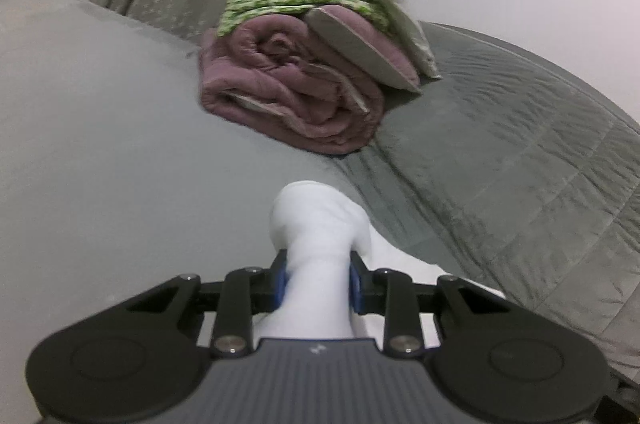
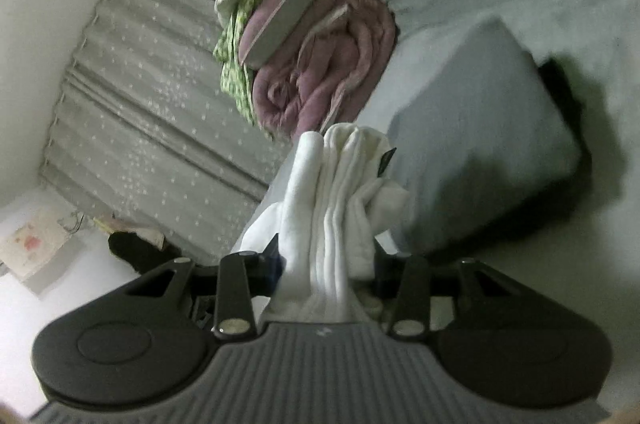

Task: Fold clothes
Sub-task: 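Carry the shirt bundle with both grippers onto the dark grey folded garment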

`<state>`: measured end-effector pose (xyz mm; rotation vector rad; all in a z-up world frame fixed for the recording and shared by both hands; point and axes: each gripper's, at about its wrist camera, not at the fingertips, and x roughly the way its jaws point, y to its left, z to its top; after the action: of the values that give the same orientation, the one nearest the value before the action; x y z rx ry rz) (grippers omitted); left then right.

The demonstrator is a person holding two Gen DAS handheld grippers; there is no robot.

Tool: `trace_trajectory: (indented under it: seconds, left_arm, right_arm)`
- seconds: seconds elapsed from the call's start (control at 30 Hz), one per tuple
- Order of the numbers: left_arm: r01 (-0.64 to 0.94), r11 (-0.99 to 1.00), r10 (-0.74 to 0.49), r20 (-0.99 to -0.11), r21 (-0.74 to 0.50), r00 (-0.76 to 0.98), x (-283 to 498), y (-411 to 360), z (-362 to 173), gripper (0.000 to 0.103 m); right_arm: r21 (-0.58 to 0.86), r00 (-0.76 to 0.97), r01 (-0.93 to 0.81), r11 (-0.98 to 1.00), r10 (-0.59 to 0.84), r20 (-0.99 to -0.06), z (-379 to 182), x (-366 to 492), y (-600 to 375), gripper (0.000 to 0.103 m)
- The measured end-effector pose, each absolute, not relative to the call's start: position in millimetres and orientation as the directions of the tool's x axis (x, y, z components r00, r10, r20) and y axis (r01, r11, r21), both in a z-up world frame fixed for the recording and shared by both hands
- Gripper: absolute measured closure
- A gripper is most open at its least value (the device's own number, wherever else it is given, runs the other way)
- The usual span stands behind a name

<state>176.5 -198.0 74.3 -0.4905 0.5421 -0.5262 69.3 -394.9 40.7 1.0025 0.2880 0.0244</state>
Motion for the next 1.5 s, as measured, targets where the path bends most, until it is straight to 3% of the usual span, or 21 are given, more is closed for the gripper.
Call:
trace_trajectory:
  seconds: [0.4, 0.6, 0.67, 0.73, 0.8, 0.93, 1.13, 1.23, 1.33, 1.4, 1.47, 1.5]
  left_arm:
    - [0.446, 0.699, -0.674, -0.307, -0.558, 0.672, 224.6, -291.4, 81.5, 0.074]
    - [0.472, 0.677, -0.702, -0.305, -0.565, 0.643, 243.5, -327.8, 57.4, 0.074]
    - [0.467, 0.695, -0.694, -0.337, -0.547, 0.637, 250.1, -336.8, 39.5, 0.074]
    - [0.453, 0.724, -0.667, -0.364, -0.520, 0.650, 252.8, -342.5, 21.1, 0.069]
    - [0.450, 0.715, -0.673, -0.349, -0.535, 0.652, 253.6, -337.8, 4.8, 0.056]
    - [0.448, 0.693, -0.684, -0.320, -0.564, 0.656, 251.7, -326.2, 8.8, 0.055]
    - [0.479, 0.725, -0.641, -0.230, -0.494, 0.733, 234.3, -317.2, 28.8, 0.059]
    - [0.510, 0.739, -0.643, -0.234, -0.440, 0.730, 231.9, -326.1, 24.1, 0.060]
    - [0.517, 0.761, -0.627, -0.240, -0.390, 0.741, 231.7, -334.3, 14.1, 0.061]
    - [0.510, 0.770, -0.617, -0.247, -0.382, 0.747, 233.8, -336.2, 6.4, 0.061]
    - [0.502, 0.775, -0.611, -0.252, -0.384, 0.751, 236.8, -336.1, -0.1, 0.060]
    - [0.498, 0.777, -0.608, -0.254, -0.385, 0.752, 238.0, -335.8, -3.1, 0.059]
  right_arm:
    - [0.769, 0.992, 0.120, 0.628, -0.053, -0.111, 33.4, 86.4, -449.7, 0.059]
    - [0.777, 0.991, 0.132, 0.615, -0.085, -0.101, 8.2, 93.5, -475.7, 0.059]
    - [0.779, 0.988, 0.155, 0.607, -0.076, -0.137, -6.9, 99.4, -483.4, 0.059]
    - [0.781, 0.982, 0.182, 0.598, -0.063, -0.180, -22.9, 106.3, -491.2, 0.056]
    - [0.816, 0.985, 0.156, 0.556, -0.028, -0.169, -38.2, 106.1, -502.6, 0.054]
    - [0.881, 0.997, 0.060, 0.469, 0.021, -0.079, -44.1, 93.4, -520.9, 0.050]
    - [0.785, 0.993, 0.102, 0.612, -0.104, -0.048, -16.4, 77.0, -504.3, 0.050]
    - [0.679, 0.981, 0.144, 0.719, -0.194, -0.003, -3.2, 71.4, -491.8, 0.051]
    - [0.577, 0.978, 0.122, 0.808, -0.195, 0.067, 4.6, 72.4, -480.9, 0.055]
    - [0.514, 0.986, 0.104, 0.851, -0.155, 0.057, 2.4, 81.7, -473.0, 0.061]
    - [0.478, 0.988, 0.138, 0.867, -0.152, -0.010, -5.4, 95.5, -471.8, 0.086]
    - [0.462, 0.985, 0.171, 0.871, -0.163, -0.056, -10.7, 102.0, -472.3, 0.089]
